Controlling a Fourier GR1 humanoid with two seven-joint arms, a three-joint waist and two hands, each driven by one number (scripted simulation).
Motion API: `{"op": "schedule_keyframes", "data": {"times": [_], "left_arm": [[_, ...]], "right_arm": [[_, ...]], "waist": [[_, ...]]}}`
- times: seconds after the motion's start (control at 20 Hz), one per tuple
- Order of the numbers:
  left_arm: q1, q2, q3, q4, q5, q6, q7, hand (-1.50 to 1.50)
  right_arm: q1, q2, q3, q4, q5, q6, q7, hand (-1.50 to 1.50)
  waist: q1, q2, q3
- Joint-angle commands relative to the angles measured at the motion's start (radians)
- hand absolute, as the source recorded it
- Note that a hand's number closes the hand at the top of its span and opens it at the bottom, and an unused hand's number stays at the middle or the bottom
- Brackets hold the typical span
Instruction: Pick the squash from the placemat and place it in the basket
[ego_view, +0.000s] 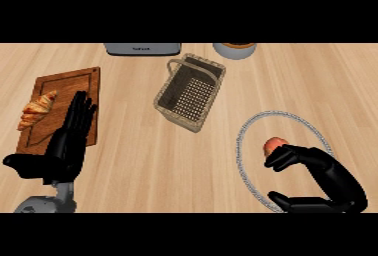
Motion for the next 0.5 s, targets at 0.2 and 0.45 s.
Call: {"op": "schedule_keyframes", "data": {"times": [0.2,0.45], "left_arm": [[0.037,-0.013,0.003,-0.04,-0.002,0.009,0.012,0.0],[0.057,-0.022,-0.019,-0.06,-0.04,0.04,0.007,0.0]], "right_arm": [[0.119,0.044,-0.008,-0.125,0.314,-0.333,0.181,-1.5],[0.083,-0.17,-0.183,-0.263,0.448,-0.332,0.481,-1.5]], "waist": [[-0.017,-0.001,-0.003],[-0.03,-0.006,-0.008]]}}
